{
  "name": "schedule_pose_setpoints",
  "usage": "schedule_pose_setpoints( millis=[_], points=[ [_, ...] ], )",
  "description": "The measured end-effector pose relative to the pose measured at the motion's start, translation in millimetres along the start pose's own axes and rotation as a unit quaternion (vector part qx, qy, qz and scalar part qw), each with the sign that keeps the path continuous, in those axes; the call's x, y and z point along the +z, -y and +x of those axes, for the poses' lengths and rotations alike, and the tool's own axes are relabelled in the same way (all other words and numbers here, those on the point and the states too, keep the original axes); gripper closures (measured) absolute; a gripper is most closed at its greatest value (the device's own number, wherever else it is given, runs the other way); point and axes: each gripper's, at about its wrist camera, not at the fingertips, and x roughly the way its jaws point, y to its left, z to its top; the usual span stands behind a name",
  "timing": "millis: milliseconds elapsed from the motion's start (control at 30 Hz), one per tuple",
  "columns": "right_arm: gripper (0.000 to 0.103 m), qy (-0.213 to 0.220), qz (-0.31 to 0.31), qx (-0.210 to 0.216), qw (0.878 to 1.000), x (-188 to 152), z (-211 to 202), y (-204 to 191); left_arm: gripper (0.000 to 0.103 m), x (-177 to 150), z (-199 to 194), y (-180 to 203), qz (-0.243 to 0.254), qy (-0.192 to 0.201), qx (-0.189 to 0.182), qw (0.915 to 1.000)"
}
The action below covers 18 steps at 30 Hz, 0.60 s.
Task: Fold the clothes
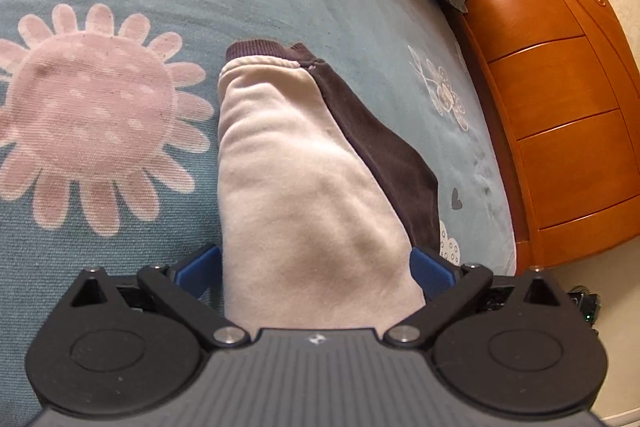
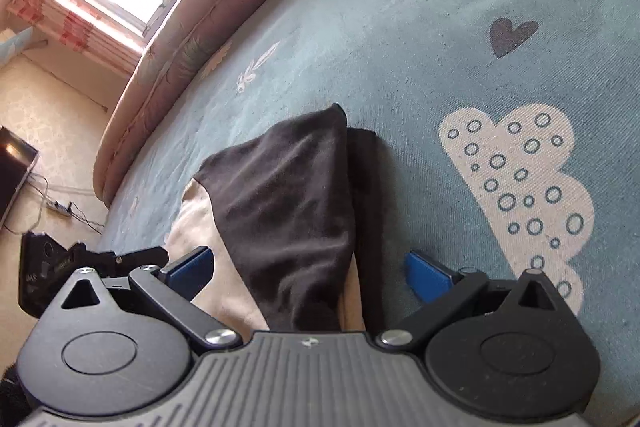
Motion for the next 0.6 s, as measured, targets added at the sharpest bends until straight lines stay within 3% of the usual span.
schedule_pose_setpoints(
  millis=[100, 200, 267, 500, 600],
  points=[
    [0.000, -0.001, 0.064, 0.041, 0.997, 8, 4, 16, 0.003, -5, -3, -3, -0.009, -0.014, -0.017, 0.9997],
    [0.000, -0.032, 0.110, 0.085, 0.990, 2, -1, 27, 0.003, -21, -6, -11, -0.022, -0.049, -0.054, 0.9971],
    [0.000, -0.054, 0.122, 0.111, 0.985, -4, -1, 31, 0.002, -27, -6, -16, -0.021, -0.051, -0.070, 0.9960],
    [0.000, -0.095, 0.100, 0.119, 0.983, 36, 38, 17, 0.002, 9, 18, -16, -0.063, -0.051, -0.098, 0.9919],
    [0.000, -0.109, 0.093, 0.115, 0.983, 43, 48, 10, 0.002, 5, 18, -17, -0.059, -0.042, -0.106, 0.9917]
  ],
)
